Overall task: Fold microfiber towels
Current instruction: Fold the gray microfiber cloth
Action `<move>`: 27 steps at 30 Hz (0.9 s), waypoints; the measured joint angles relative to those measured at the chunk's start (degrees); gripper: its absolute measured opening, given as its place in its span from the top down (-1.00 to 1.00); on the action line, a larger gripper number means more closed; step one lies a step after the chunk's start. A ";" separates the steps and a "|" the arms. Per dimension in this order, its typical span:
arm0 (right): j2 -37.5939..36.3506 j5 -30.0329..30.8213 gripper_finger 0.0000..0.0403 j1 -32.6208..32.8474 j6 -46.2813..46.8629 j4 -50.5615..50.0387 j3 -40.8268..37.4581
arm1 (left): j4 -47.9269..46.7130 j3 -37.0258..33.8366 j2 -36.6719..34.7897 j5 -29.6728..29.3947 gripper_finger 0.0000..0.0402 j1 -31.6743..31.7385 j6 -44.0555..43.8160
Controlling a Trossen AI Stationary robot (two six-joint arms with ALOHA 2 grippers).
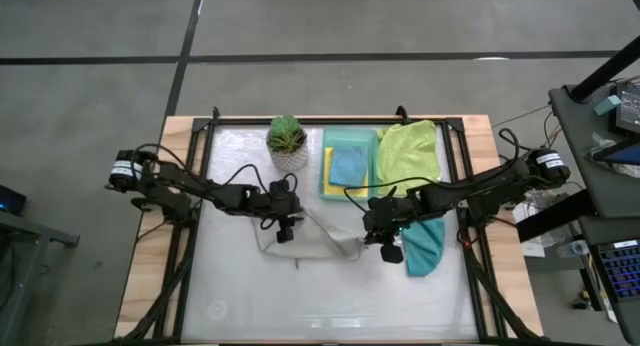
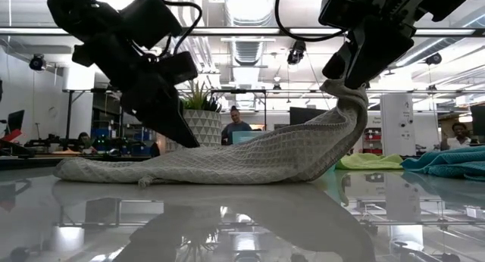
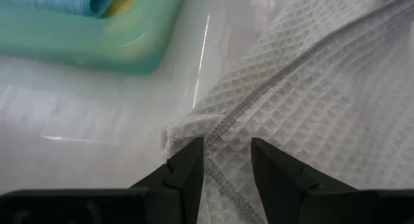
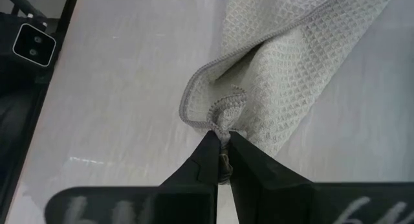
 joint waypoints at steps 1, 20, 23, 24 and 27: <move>0.00 -0.01 0.94 0.00 -0.05 0.00 0.00 | -0.29 0.00 -0.32 -0.18 0.43 0.00 0.00; 0.00 0.06 0.94 0.00 -1.51 0.31 -0.15 | 0.28 -0.15 1.91 -0.94 0.43 0.00 0.18; 0.00 0.06 0.94 0.00 -1.53 0.36 -0.17 | -0.59 -0.15 1.34 -3.96 0.43 0.00 1.38; 0.00 0.06 0.94 0.00 -1.52 0.42 -0.17 | -1.23 -0.15 1.31 -5.23 0.43 0.00 1.43; 0.00 0.06 0.94 0.00 -1.56 0.46 -0.26 | -0.74 -0.28 1.33 -6.08 0.43 0.02 1.44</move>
